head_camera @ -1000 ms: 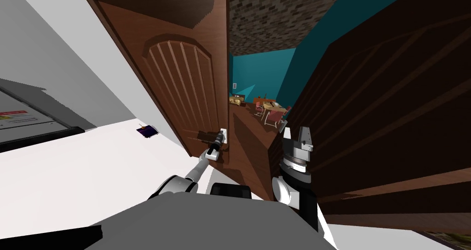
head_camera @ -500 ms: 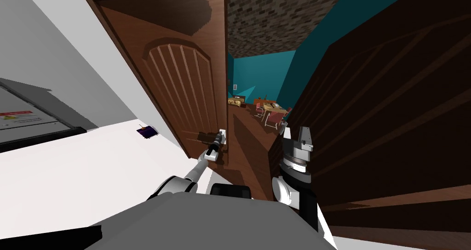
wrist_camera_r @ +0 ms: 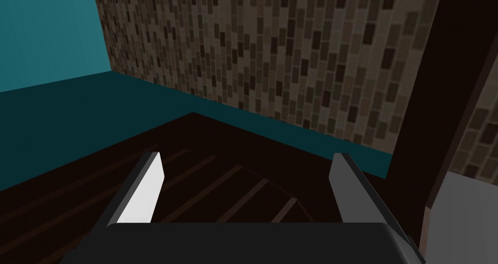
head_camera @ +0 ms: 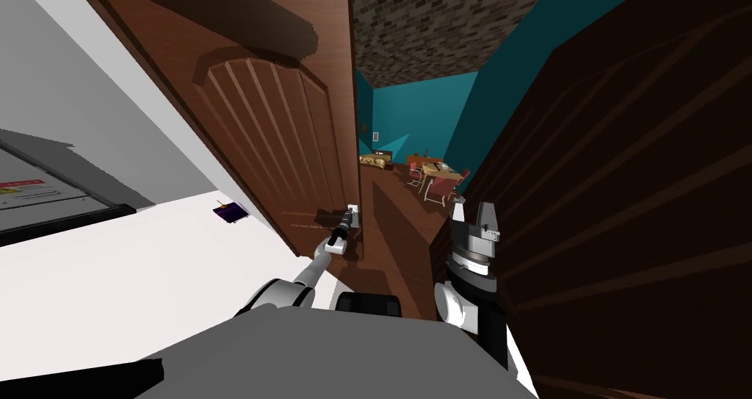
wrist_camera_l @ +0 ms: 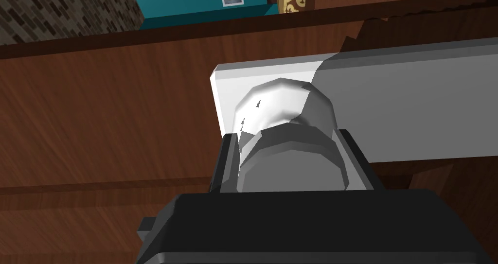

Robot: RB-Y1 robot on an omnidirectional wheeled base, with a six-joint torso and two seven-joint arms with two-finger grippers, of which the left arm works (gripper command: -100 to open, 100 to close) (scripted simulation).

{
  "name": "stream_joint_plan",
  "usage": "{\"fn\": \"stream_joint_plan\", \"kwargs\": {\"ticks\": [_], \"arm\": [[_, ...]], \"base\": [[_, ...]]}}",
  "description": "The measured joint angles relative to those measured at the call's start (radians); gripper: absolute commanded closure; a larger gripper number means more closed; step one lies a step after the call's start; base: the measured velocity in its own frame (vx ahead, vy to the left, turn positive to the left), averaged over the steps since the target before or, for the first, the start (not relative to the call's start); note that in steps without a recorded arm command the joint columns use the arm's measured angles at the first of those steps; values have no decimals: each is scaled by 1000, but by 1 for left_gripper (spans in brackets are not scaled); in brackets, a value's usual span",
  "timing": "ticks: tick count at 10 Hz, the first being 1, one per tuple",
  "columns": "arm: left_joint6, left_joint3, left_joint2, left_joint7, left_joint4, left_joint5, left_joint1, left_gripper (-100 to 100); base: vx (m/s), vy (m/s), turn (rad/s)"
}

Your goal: Push the door open

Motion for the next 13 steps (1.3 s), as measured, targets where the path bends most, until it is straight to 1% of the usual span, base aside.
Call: {"fn": "stream_joint_plan", "kwargs": {"ticks": [1,2,3,4,5,6,7,8,9,10,11,12,13], "arm": [[4,11,-2,-7,3,2,3,100],[4,20,3,-10,5,5,6,100],[17,29,1,-16,-24,6,25,100],[13,44,0,-24,-2,10,11,100],[5,51,7,-25,4,13,8,100],[16,58,10,-25,-27,14,25,100],[20,69,17,-27,-17,18,17,100],[32,83,18,-33,-38,21,26,100],[33,91,20,-36,-42,23,28,100],[28,94,22,-35,-37,24,24,100],[20,95,24,-34,-24,25,15,100],[25,104,22,-37,-33,27,28,100],[29,111,24,-40,-36,29,34,100]], "base": [[150,-108,46],[180,-93,89],[179,-77,87],[154,-84,26],[159,-105,48],[187,-145,77],[175,-140,95],[128,-75,42],[63,-15,-1],[14,7,-19],[133,-91,77],[127,-129,103],[49,-59,32]]}}
